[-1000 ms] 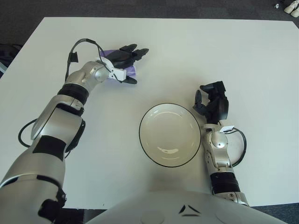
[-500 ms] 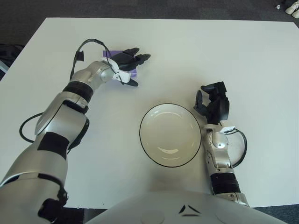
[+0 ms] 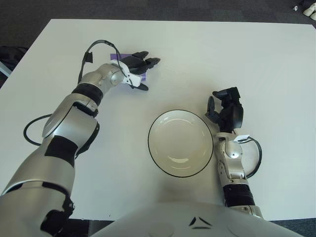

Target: Put the tissue paper into the plate.

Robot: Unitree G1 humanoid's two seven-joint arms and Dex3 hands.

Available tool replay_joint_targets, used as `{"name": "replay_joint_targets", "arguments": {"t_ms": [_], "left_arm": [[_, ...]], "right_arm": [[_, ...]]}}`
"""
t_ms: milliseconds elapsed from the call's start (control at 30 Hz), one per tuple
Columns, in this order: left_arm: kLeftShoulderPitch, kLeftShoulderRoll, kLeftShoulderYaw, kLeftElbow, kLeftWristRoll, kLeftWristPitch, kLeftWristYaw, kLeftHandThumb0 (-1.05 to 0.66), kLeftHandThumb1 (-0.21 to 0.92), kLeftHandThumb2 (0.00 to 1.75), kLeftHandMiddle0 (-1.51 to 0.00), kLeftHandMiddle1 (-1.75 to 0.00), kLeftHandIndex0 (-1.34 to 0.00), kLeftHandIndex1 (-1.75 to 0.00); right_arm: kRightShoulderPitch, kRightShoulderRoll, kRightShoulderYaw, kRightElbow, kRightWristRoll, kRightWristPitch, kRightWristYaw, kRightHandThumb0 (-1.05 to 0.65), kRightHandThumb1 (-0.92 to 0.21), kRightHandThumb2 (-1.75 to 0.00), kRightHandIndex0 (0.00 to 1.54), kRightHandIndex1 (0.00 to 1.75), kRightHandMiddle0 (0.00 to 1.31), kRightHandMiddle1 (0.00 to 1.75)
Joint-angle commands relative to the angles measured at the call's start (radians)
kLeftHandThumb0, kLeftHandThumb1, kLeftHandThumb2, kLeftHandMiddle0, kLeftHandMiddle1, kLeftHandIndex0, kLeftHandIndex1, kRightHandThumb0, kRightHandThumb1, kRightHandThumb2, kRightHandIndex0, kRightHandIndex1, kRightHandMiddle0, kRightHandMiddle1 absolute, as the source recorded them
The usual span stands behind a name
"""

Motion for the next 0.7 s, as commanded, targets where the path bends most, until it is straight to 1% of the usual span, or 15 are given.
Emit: {"name": "replay_joint_targets", "arguments": {"t_ms": [0, 133, 200, 333, 400, 500, 667], "left_arm": [[0.116, -0.031, -0.019, 0.077, 0.011, 0.053, -0.009, -1.05, 0.71, 0.59, 0.00, 0.00, 0.00, 0.00], [0.127, -0.037, -0.006, 0.080, -0.003, 0.057, 0.030, -1.04, 0.70, 0.59, 0.00, 0.00, 0.00, 0.00], [0.131, -0.038, -0.005, 0.079, -0.005, 0.055, 0.054, -1.03, 0.67, 0.61, 0.00, 0.00, 0.00, 0.00], [0.138, -0.034, -0.005, 0.068, -0.004, 0.044, 0.123, -1.03, 0.68, 0.64, 0.00, 0.00, 0.00, 0.00], [0.147, -0.031, 0.007, 0.057, -0.013, 0.040, 0.173, -1.03, 0.68, 0.64, 0.00, 0.00, 0.00, 0.00], [0.151, -0.005, 0.024, 0.028, -0.024, 0.012, 0.235, -1.04, 0.69, 0.65, 0.00, 0.00, 0.00, 0.00], [0.145, 0.038, 0.046, -0.021, -0.035, -0.038, 0.293, -1.05, 0.73, 0.62, 0.00, 0.00, 0.00, 0.00]], "right_arm": [[0.092, 0.034, -0.013, 0.043, 0.030, 0.028, -0.008, -0.40, -0.60, -0.97, 0.62, 1.42, 0.39, 1.75], [0.101, 0.038, -0.011, 0.021, 0.023, 0.047, -0.018, -0.40, -0.60, -0.97, 0.61, 1.44, 0.39, 1.75], [0.104, 0.039, -0.010, 0.016, 0.019, 0.051, -0.023, -0.40, -0.60, -0.96, 0.60, 1.44, 0.39, 1.75], [0.105, 0.036, -0.006, 0.015, 0.011, 0.047, -0.030, -0.40, -0.61, -0.96, 0.60, 1.45, 0.39, 1.75], [0.102, 0.034, -0.004, 0.020, 0.005, 0.041, -0.033, -0.40, -0.60, -0.96, 0.60, 1.46, 0.39, 1.75], [0.100, 0.032, -0.001, 0.023, 0.001, 0.041, -0.035, -0.40, -0.60, -0.97, 0.60, 1.46, 0.39, 1.75], [0.095, 0.031, 0.002, 0.032, 0.011, 0.028, -0.029, -0.40, -0.60, -0.97, 0.60, 1.45, 0.39, 1.75]]}}
